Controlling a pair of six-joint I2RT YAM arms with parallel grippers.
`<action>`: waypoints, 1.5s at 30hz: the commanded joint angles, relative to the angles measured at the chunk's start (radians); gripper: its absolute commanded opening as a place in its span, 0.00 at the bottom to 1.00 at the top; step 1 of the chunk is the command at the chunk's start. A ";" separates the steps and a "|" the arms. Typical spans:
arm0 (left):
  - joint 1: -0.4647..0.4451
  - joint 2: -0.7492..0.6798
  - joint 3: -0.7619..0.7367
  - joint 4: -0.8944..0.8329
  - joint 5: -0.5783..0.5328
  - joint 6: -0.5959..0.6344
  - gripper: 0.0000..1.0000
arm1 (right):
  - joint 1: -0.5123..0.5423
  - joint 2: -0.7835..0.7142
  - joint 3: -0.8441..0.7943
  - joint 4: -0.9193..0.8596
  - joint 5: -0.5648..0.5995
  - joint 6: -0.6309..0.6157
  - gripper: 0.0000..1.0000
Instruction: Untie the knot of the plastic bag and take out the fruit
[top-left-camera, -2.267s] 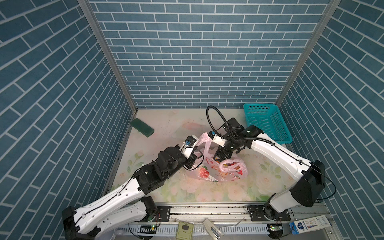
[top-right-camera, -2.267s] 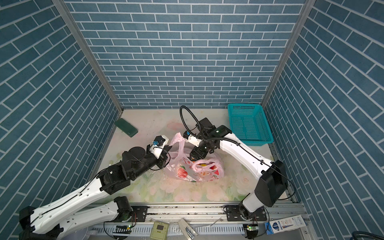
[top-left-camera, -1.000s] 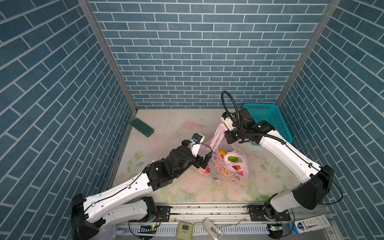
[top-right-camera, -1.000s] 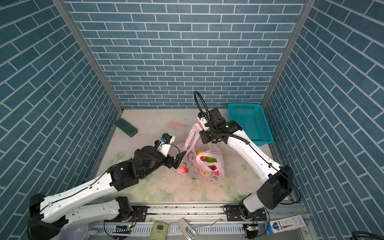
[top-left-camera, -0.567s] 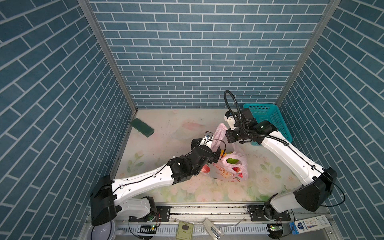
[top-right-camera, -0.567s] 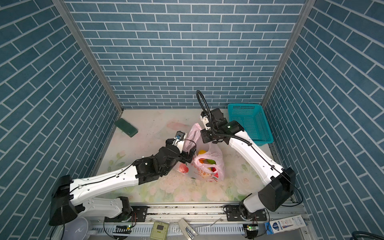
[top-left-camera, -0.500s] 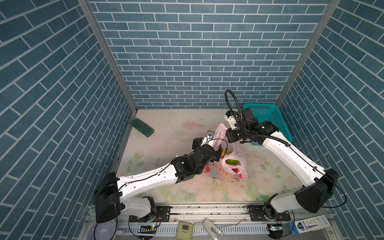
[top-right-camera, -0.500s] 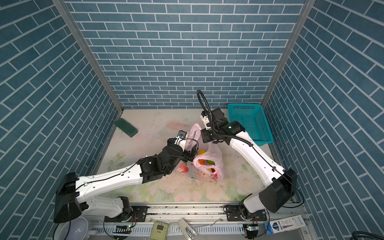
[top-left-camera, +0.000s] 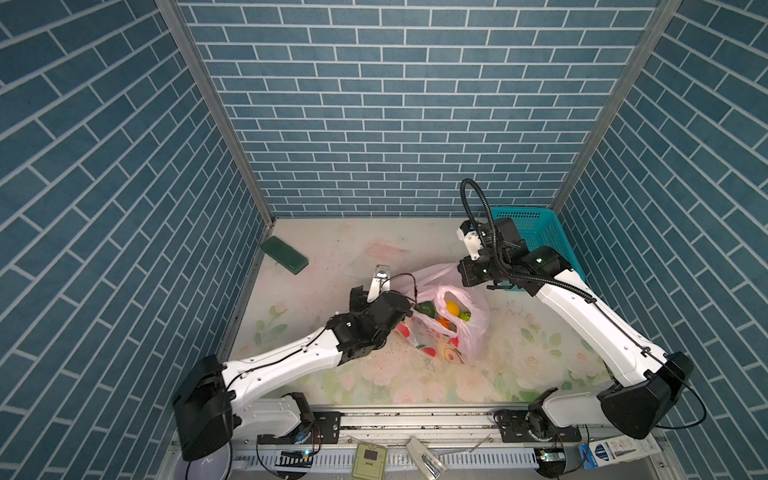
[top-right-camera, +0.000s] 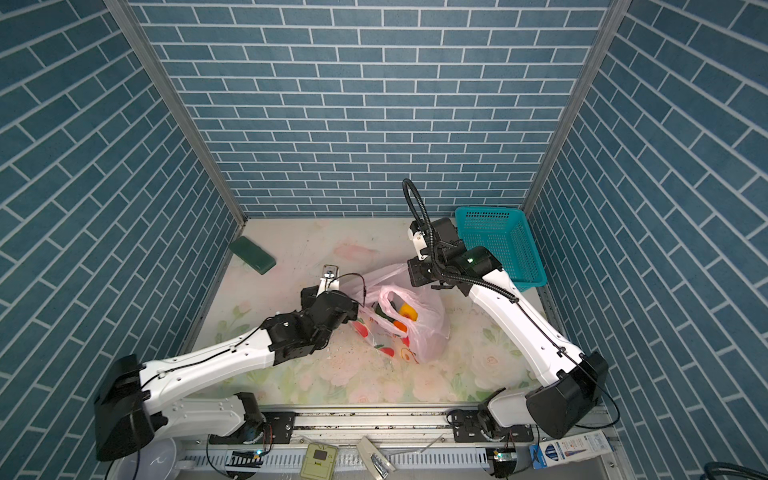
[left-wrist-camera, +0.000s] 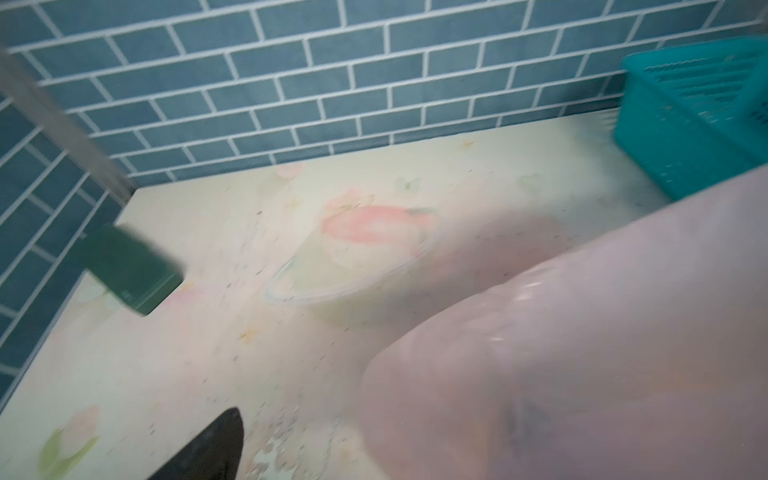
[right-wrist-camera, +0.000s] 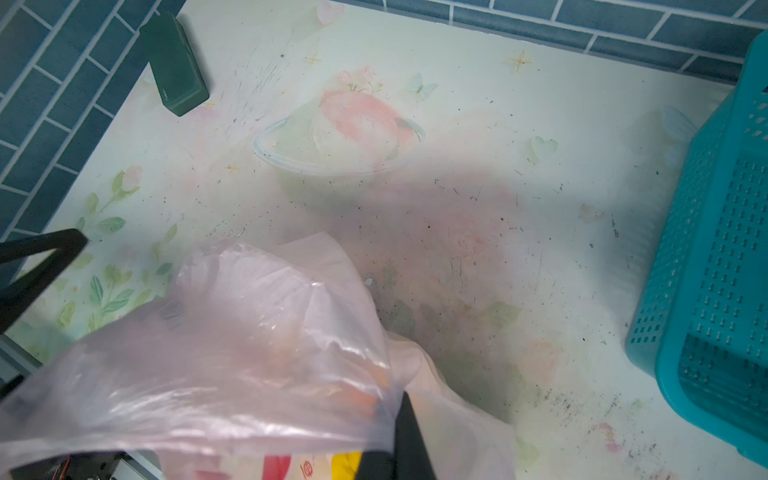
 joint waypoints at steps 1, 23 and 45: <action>0.025 -0.067 -0.066 -0.135 0.017 -0.042 1.00 | -0.012 -0.014 -0.032 0.016 0.016 -0.022 0.00; 0.011 -0.332 0.020 -0.261 0.525 0.320 1.00 | -0.014 0.065 0.002 0.065 -0.033 -0.056 0.00; 0.210 0.080 0.310 0.008 0.912 0.407 1.00 | -0.014 -0.007 -0.050 0.107 -0.117 -0.076 0.00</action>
